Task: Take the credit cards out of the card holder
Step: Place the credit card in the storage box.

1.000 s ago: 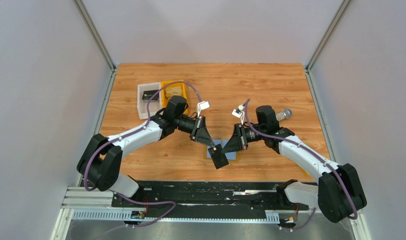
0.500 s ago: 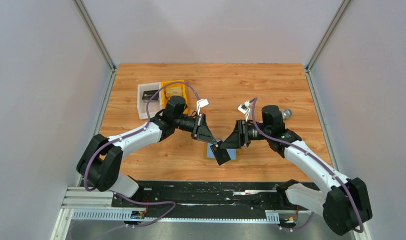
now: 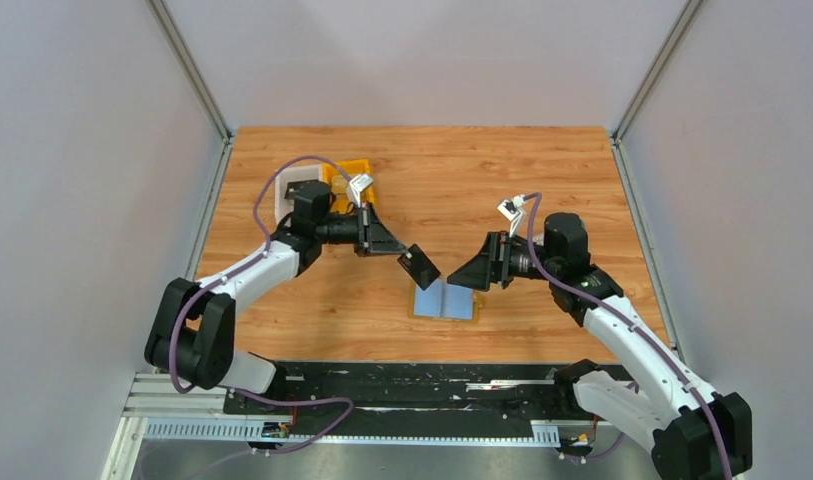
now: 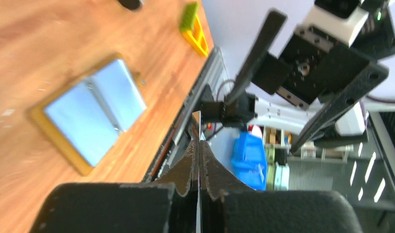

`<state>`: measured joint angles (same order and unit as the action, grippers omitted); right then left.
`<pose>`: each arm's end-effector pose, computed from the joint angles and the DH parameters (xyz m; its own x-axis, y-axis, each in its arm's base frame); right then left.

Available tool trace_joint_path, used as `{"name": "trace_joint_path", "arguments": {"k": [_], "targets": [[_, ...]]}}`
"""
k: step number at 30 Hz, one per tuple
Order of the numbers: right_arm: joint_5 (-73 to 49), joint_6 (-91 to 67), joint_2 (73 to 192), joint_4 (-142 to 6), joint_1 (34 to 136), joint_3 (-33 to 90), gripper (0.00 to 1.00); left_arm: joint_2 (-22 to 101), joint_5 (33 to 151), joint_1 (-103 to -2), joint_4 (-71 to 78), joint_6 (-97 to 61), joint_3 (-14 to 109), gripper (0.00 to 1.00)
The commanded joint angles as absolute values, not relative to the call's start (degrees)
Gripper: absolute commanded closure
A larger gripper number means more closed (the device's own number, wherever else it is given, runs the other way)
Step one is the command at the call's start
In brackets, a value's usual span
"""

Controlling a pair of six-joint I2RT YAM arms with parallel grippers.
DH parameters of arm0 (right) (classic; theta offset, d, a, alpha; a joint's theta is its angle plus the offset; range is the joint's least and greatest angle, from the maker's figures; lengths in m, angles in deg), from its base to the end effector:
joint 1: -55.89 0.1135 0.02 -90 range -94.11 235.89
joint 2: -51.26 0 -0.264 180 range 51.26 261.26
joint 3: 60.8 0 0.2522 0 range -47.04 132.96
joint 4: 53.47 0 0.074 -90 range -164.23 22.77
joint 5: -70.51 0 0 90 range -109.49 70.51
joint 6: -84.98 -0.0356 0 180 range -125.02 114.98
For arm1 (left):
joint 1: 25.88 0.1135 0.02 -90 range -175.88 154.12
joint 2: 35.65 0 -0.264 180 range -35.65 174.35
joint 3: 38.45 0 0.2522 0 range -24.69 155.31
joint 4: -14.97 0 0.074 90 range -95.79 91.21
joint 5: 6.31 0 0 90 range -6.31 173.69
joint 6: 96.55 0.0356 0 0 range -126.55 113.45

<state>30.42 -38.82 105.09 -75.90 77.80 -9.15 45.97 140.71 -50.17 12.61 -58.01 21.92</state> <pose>0.1794 0.1015 0.2767 -0.8137 0.0589 -0.5783 -0.5210 0.3673 0.7705 0.2631 -0.1515 0.2459 -0.9506 -0.0381 -0.3081 0.2905 0.2410 -0.9260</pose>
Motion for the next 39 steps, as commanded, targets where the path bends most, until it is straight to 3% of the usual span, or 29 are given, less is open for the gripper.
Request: {"name": "trace_joint_path", "arguments": {"k": [1, 15, 19, 39], "targets": [[28.0, -39.3, 103.5, -75.6, 77.4, -8.7, 0.0, 43.3, 139.2, -43.1, 13.9, -58.9, 21.3, 1.0], [27.8, -37.8, 103.6, -75.6, 77.3, -10.0, 0.0, 42.5, 127.4, -15.7, 5.6, -56.9, 29.7, 1.0], [27.9, -37.3, 104.1, -75.6, 77.2, -9.8, 0.0, 45.3, 124.1, -10.4, 9.8, -59.8, 31.7, 1.0], [27.7, -35.9, 107.6, -75.6, 76.4, -8.8, 0.0, 66.4, 118.0, -6.5, 6.9, -52.2, 48.9, 1.0]]}}
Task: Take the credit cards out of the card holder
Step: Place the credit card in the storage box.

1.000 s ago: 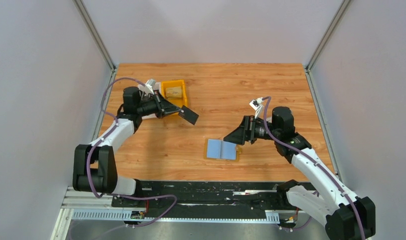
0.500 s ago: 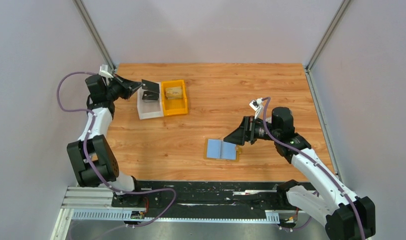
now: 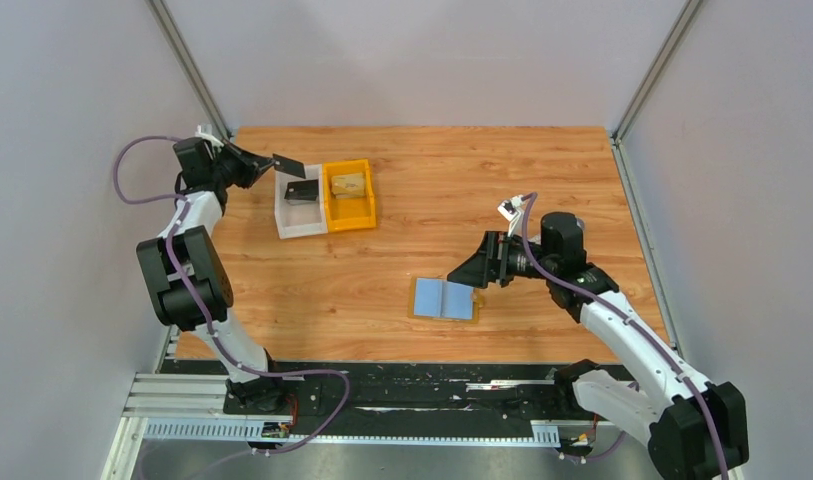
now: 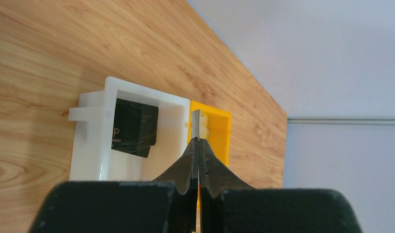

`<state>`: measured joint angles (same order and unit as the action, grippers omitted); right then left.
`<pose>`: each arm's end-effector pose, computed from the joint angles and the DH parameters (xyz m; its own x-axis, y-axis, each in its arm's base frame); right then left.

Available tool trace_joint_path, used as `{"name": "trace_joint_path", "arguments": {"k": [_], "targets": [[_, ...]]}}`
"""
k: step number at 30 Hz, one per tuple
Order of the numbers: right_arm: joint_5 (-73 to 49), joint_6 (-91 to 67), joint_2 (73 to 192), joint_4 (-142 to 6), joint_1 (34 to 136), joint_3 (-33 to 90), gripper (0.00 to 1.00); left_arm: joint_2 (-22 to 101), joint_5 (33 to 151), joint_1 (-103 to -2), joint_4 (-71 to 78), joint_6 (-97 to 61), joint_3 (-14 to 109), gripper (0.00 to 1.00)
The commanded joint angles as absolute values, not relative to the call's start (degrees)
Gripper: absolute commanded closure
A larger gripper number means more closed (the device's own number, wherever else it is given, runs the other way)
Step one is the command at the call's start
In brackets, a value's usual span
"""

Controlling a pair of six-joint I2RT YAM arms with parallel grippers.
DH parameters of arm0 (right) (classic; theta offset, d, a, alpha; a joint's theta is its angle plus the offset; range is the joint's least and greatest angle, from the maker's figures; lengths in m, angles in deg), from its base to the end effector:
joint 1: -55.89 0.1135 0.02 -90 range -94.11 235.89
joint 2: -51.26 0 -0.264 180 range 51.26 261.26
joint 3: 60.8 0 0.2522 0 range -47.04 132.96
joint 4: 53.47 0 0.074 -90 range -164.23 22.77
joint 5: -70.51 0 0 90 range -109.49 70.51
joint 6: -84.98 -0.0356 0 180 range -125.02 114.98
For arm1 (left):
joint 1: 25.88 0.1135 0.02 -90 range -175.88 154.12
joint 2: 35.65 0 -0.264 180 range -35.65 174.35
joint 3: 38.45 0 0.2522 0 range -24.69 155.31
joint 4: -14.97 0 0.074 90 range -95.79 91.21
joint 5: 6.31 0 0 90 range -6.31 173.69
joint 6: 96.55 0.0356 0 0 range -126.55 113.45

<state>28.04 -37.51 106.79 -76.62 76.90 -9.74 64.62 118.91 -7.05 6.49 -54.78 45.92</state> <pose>0.1856 0.0994 0.2660 -0.8228 0.0725 -0.5637 -0.4863 0.4233 0.7644 0.3885 0.1108 0.2616 -0.4344 -0.7919 -0.4292 -0.1358 0.5286 -0.8379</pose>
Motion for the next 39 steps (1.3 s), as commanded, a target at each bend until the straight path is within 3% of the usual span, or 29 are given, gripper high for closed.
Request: {"name": "trace_joint_path", "arguments": {"k": [1, 39], "targets": [[27.7, -35.8, 108.0, -75.6, 76.4, -8.6, 0.0, 67.3, 118.1, -6.4, 6.9, -52.0, 48.9, 1.0], [28.0, -34.0, 114.2, -74.4, 74.5, -7.0, 0.0, 78.6, 116.3, -7.3, 12.0, -49.1, 49.2, 1.0]]}}
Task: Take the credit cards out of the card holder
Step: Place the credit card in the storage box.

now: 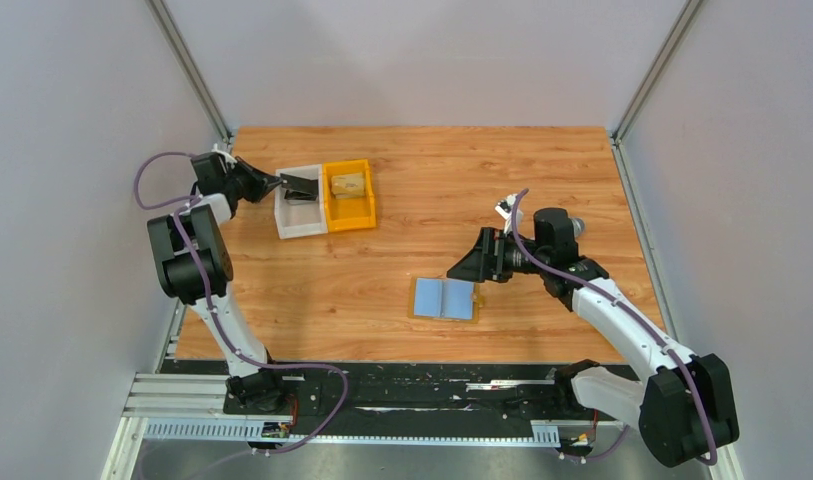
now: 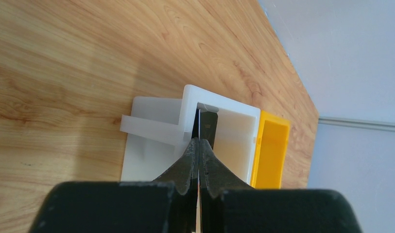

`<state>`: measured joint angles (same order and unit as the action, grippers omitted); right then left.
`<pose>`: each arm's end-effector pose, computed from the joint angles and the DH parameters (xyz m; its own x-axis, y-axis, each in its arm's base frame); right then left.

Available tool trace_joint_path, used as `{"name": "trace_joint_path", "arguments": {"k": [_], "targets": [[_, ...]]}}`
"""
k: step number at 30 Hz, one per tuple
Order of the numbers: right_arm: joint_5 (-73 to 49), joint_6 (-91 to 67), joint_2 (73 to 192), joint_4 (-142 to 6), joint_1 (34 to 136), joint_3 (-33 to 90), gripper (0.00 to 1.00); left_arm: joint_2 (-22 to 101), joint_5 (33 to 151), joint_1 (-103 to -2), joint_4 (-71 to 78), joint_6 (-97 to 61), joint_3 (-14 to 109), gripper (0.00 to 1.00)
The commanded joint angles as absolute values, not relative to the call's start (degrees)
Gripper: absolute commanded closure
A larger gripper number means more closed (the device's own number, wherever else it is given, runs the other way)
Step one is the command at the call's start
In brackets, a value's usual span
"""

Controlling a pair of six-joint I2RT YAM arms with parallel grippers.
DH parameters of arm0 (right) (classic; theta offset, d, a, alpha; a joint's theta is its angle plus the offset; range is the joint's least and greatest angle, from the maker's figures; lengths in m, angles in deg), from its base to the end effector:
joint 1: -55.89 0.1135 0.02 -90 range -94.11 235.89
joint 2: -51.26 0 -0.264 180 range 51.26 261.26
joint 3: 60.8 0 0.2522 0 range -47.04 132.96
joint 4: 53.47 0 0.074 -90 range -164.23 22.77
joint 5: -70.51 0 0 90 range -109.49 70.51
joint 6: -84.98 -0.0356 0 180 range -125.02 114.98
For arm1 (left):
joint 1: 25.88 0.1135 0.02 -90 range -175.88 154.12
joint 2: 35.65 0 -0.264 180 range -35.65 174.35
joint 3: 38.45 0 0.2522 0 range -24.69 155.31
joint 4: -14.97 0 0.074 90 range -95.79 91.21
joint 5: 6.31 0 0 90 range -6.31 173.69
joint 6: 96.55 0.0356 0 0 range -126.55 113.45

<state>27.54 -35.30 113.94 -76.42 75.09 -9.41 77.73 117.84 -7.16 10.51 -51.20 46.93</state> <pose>0.2062 0.0994 0.2434 -0.8599 0.0645 -0.5063 -0.4190 0.4774 0.7724 0.4182 0.1206 0.1819 -0.4902 -0.7802 -0.3885 -0.2270 0.5447 -0.8073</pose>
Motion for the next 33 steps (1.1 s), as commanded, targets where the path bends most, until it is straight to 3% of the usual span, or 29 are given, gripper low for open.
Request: {"name": "trace_joint_path", "arguments": {"k": [1, 12, 22, 33], "targets": [[28.1, -34.0, 114.2, -74.4, 74.4, -7.1, 0.0, 78.8, 116.2, -7.4, 11.9, -49.0, 49.3, 0.99], [28.6, -34.1, 114.0, -74.3, 73.6, -7.4, 0.0, 79.7, 115.0, -9.0, 10.3, -47.4, 50.6, 0.94], [28.9, -34.2, 114.0, -74.3, 73.1, -7.5, 0.0, 79.4, 114.3, -9.0, 8.2, -46.2, 51.7, 0.79], [29.2, -35.0, 113.9, -74.3, 72.9, -7.5, 0.0, 79.0, 114.6, -9.1, 3.0, -44.1, 55.7, 0.72]]}}
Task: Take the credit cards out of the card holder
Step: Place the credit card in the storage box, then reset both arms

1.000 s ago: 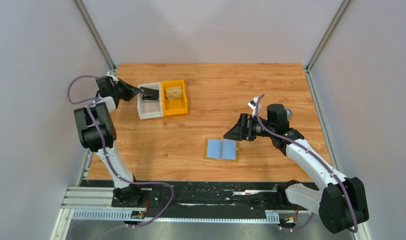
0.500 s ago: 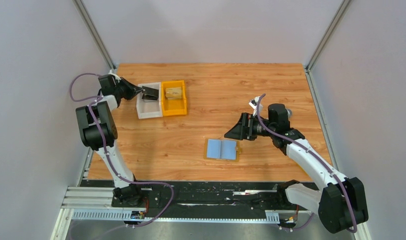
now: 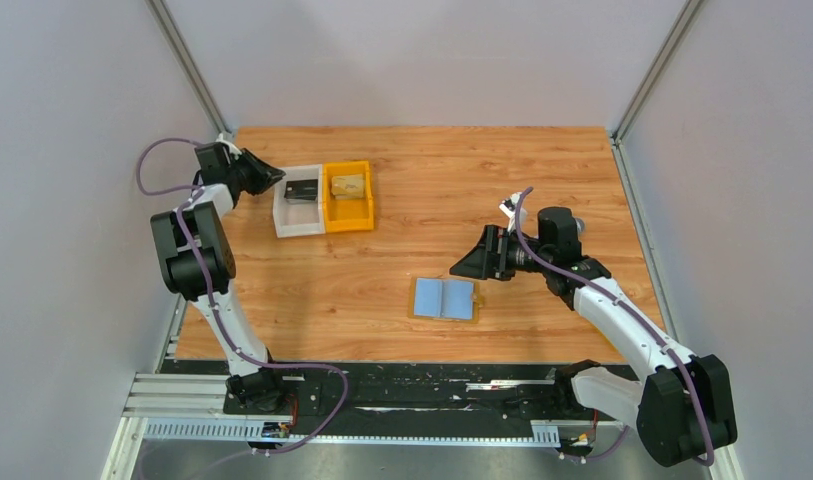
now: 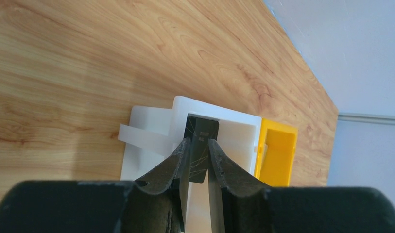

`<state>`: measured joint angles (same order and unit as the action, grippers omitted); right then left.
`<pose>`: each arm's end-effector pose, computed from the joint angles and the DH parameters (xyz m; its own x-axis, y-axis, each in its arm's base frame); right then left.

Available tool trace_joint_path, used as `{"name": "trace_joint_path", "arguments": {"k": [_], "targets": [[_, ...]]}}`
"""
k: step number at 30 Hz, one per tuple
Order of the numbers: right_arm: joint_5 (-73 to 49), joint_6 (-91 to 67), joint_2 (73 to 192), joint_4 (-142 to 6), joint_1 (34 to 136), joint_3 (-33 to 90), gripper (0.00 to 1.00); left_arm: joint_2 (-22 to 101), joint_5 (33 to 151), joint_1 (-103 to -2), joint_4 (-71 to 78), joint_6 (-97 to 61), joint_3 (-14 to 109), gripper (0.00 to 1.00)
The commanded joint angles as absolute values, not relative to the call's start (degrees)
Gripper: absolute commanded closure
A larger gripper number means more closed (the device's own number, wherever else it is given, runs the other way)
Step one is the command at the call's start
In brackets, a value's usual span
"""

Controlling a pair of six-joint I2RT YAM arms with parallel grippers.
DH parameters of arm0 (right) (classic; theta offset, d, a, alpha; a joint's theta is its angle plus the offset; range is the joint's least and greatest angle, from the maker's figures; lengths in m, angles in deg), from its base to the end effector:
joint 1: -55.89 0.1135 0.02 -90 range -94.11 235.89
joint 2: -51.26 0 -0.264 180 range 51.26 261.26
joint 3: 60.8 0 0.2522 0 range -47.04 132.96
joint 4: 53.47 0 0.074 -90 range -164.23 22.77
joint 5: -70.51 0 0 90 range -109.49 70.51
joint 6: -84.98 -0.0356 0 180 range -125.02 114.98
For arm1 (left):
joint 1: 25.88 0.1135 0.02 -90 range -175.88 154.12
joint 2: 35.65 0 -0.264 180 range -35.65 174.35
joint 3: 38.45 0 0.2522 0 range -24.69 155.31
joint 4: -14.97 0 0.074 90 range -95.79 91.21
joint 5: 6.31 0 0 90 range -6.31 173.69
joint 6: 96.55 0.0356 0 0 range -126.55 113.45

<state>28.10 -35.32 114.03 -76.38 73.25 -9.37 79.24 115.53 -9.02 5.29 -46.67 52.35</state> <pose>0.2093 0.0930 0.2435 -0.8592 0.0879 -0.5040 -0.4057 0.4833 0.7758 0.4342 0.1120 0.1921 -0.5185 -0.7291 -0.4467 -0.2103 0.6151 -0.7599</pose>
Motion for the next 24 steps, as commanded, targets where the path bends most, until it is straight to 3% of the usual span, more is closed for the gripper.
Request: {"name": "trace_joint_path", "arguments": {"k": [1, 7, 19, 21, 24], "targets": [[29.2, -35.0, 113.8, -74.3, 72.9, -7.5, 0.0, 79.0, 114.7, -9.1, 2.5, -44.0, 56.0, 0.71], [28.0, -35.9, 114.3, -75.0, 72.7, -6.9, 0.0, 78.5, 115.7, -9.1, -4.7, -42.2, 60.0, 0.7], [10.7, -35.5, 116.3, -88.2, 72.5, 0.9, 0.0, 68.7, 119.4, -12.5, -22.8, -35.6, 65.8, 0.62], [5.6, -35.5, 116.1, -91.3, 72.5, 3.6, 0.0, 66.7, 120.1, -13.3, -25.4, -34.9, 65.7, 0.58], [-0.9, -35.5, 115.4, -95.0, 72.5, 6.7, 0.0, 63.2, 121.1, -14.9, -29.2, -33.0, 64.2, 0.44]]}}
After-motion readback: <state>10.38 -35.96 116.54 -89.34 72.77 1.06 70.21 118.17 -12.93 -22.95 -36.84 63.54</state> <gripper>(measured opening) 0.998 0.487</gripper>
